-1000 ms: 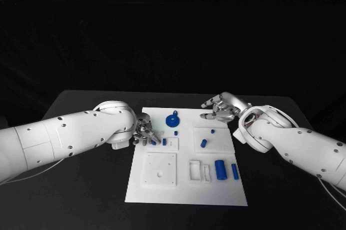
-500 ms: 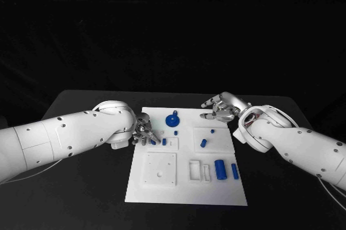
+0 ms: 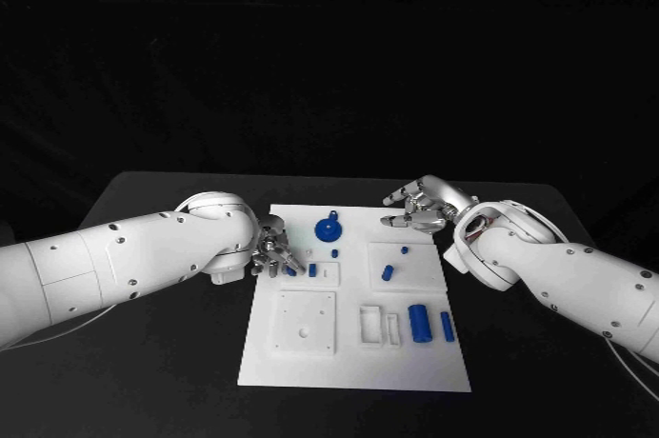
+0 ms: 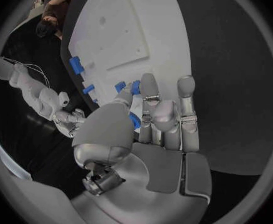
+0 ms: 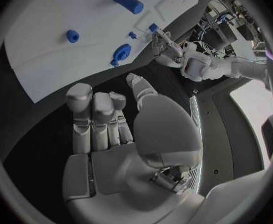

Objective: Assemble the parts on the task board

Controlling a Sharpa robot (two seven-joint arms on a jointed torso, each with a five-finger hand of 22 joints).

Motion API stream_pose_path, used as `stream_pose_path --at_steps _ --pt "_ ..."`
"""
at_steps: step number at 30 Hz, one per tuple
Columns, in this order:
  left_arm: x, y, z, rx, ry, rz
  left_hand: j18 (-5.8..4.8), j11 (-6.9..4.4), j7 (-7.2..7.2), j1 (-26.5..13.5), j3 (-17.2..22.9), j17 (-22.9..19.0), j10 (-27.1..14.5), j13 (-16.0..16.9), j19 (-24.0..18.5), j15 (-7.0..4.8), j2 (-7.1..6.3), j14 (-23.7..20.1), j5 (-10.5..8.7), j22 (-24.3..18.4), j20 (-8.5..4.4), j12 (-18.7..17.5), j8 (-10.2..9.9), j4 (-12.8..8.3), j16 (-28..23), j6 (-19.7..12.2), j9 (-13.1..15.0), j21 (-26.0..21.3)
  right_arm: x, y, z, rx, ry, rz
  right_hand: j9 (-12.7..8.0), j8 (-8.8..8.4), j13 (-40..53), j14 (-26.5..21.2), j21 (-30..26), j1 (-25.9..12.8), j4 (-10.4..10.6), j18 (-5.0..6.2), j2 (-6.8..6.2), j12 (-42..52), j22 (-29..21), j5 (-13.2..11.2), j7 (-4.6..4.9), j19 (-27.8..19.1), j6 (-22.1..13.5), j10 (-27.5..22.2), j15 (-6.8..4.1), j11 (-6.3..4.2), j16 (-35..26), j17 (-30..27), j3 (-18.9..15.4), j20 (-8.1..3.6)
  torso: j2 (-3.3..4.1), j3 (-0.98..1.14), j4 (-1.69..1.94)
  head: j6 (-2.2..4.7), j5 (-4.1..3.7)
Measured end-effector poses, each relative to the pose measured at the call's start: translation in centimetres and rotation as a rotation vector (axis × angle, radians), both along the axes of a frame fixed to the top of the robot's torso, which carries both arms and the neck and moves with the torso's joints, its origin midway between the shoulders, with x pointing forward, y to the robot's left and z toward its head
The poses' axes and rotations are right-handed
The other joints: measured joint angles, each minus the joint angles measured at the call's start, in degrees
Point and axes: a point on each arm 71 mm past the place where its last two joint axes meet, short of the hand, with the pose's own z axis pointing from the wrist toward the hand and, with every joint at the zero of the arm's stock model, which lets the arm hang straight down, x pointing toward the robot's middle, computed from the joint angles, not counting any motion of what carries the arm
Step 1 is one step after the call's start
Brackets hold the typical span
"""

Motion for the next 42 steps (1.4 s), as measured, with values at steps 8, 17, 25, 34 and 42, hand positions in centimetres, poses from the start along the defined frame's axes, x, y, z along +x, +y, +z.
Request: stream_pose_path --at_steps 8,17,25,34,42 --pt "-0.01 -0.01 0.01 0.0 -0.001 -0.001 0.0 0.0 -0.04 0.0 0.3 0.1 0.0 0.0 0.0 0.0 0.04 0.0 -0.01 0.0 0.0 0.0 0.0 -0.3 0.0 0.0 0.0 0.0 0.0 0.0 -0.02 0.0 0.0 0.0 0.0 0.0 0.0 0.0 0.0 0.0 0.0 0.0 0.0 0.0 0.0 0.0 0.0 0.0 0.0 0.0 0.0 0.0 0.0 0.0 0.0 0.0 -0.01 0.0 -0.01 -0.05 0.0" --pt "-0.03 -0.07 0.01 0.001 -0.004 -0.004 0.01 0.0 -0.05 0.7 0.5 0.4 0.0 0.0 0.2 0.21 0.13 0.2 -0.23 0.0 0.21 0.4 0.0 -0.5 0.0 0.0 0.4 0.0 -0.01 0.01 -0.04 0.0 0.001 0.0 0.0 0.0 0.0 0.0 0.0 0.0 0.0 0.0 0.0 0.0 0.0 0.0 0.0 0.0 0.0 0.0 0.0 0.0 0.0 0.0 0.0 0.0 -0.01 0.01 0.0 -0.05 0.01" --pt "-0.04 -0.08 0.01 0.002 -0.005 -0.005 0.01 0.0 -0.06 0.7 0.3 0.7 0.0 0.0 0.2 0.21 0.13 0.2 -0.24 0.0 0.21 0.4 0.1 -0.7 0.0 0.0 0.5 0.0 -0.01 0.06 -0.06 0.001 0.001 0.001 0.0 0.0 0.0 0.0 0.0 0.0 0.0 0.0 0.0 0.0 0.0 0.0 0.0 0.0 0.0 0.0 0.0 0.0 0.0 0.0 0.0 0.0 -0.02 0.02 -0.01 -0.04 0.04" --pt "-0.02 -0.23 0.07 0.008 -0.009 -0.011 0.01 0.0 -0.04 1.6 0.2 0.7 0.0 0.0 0.2 0.21 0.04 0.2 -0.46 0.0 0.21 0.4 0.2 -0.8 0.0 -0.1 0.5 0.0 -0.01 0.1 -0.12 0.001 0.002 0.001 0.0 0.0 0.0 0.0 0.0 0.0 0.0 0.0 0.0 0.0 0.0 0.0 0.0 0.0 0.0 0.0 0.0 0.0 0.0 0.0 0.0 0.0 0.01 0.03 -0.01 -0.06 0.07" --pt "-0.03 -0.36 0.13 0.019 -0.019 -0.021 0.0 0.0 -0.04 1.7 0.0 0.8 0.0 0.0 0.4 0.21 -0.09 0.2 -0.75 0.0 0.41 0.4 0.2 -1.0 0.0 -0.1 0.4 0.0 -0.03 0.15 -0.21 0.002 0.004 0.002 0.0 0.0 0.0 0.0 0.0 0.0 0.0 0.0 0.0 0.0 0.0 0.0 0.0 0.0 0.0 0.0 0.0 0.0 0.0 0.0 0.0 0.0 0.0 0.02 -0.01 -0.13 0.1"
